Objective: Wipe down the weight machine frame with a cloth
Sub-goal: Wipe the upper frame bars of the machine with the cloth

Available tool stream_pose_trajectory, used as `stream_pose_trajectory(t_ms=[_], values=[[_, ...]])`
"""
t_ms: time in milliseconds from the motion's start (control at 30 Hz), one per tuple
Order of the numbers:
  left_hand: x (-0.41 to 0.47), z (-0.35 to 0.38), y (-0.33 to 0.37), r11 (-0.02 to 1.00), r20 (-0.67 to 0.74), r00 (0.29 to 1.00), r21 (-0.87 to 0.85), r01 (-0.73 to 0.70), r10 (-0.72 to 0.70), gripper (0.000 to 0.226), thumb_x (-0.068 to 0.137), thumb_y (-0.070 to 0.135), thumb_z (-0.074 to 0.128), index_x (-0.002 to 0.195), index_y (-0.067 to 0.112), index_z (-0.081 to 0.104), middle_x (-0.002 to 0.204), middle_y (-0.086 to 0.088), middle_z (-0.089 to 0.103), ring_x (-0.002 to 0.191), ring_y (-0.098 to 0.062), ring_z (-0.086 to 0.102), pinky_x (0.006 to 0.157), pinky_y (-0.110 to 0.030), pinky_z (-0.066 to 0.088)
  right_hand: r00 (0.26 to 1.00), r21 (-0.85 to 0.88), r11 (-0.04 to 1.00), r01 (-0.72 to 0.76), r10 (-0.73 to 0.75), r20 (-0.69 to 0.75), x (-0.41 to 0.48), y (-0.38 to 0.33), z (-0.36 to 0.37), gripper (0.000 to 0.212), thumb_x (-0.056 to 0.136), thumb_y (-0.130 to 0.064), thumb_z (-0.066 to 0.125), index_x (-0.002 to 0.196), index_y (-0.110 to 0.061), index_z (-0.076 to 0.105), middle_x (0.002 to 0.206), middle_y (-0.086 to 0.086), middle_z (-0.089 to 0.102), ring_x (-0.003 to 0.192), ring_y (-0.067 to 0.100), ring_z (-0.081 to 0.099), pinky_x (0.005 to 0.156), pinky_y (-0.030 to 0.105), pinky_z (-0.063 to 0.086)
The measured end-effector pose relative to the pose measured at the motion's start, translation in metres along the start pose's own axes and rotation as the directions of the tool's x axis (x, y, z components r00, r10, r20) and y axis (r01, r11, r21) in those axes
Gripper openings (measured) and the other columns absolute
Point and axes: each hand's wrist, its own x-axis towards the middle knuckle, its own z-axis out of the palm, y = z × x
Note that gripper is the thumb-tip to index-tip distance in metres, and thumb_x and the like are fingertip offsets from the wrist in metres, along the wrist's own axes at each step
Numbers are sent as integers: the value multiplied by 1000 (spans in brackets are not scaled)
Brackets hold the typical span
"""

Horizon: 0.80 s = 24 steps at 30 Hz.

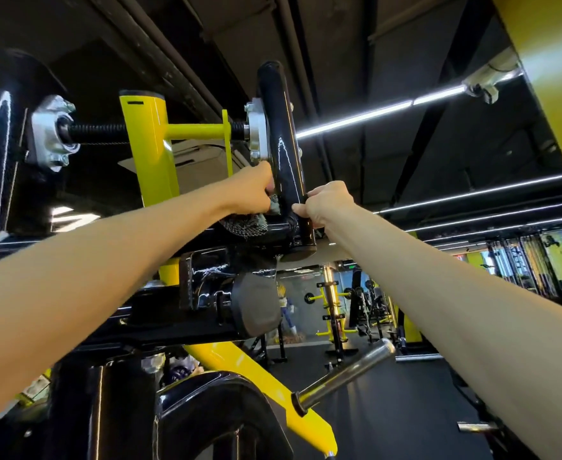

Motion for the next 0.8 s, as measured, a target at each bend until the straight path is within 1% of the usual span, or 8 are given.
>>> stream_pose_trajectory(t_ms=[100,233,333,367,467,600,700,800], values=[[7,6,-5,994,16,995,-43,98,-97,31,87,-6,52,115,1,40,94,-10,47,73,-17,45,54,-24,38,999,11,999,-33,32,22,3,-3,-1,51,77,-13,79,121,-4,56,111,15,65,98,30,66,89,39,55],[0,6,-10,985,-34,995,-148,89,-95,29,83,-1,61,102,11,43,103,-9,49,88,-22,48,72,-34,45,997,8,997,-80,80,18,5,-8,0,50,78,-14,78,121,-5,56,112,13,65,101,28,65,89,34,55],[-8,-1,-4,991,-74,997,-134,24,-34,33,81,4,69,100,13,44,92,0,46,83,-15,45,60,-25,38,988,24,988,-151,150,26,3,-12,2,49,81,-16,76,124,-7,53,115,9,64,104,24,64,62,20,54],[-10,-3,-1,993,-74,997,-116,-5,-4,34,80,4,70,100,12,45,89,1,46,79,-14,45,57,-24,36,987,43,987,-156,155,37,0,-12,1,49,81,-14,76,123,-6,53,116,9,64,105,24,64,61,19,55],[-15,-7,8,994,-57,996,-89,-71,66,34,80,0,68,102,9,44,80,0,45,68,-12,43,54,-27,35,992,-4,995,-95,95,83,2,-10,0,49,77,-14,79,119,-5,56,118,11,63,107,28,63,84,35,56],[-27,-8,15,983,-66,995,-161,-89,80,31,81,2,68,100,11,44,84,-2,49,73,-16,48,61,-31,43,994,-83,991,-104,105,10,-9,-12,-4,44,80,-22,78,117,-13,56,102,2,63,88,17,61,49,24,42],[-39,-6,13,965,-172,983,-241,-106,65,29,84,8,69,97,12,44,89,-3,53,76,-15,49,62,-26,42,995,-140,990,-29,15,-99,-21,-7,-6,52,78,-25,79,121,-9,55,109,7,60,94,20,58,74,30,51],[-46,-11,-6,955,-280,959,-296,-37,-49,30,84,7,69,99,11,43,101,-8,52,89,-18,48,64,-24,39,988,-280,958,60,-97,-121,-34,3,-9,68,78,-36,78,132,-11,45,127,14,53,111,31,55,96,47,47]])
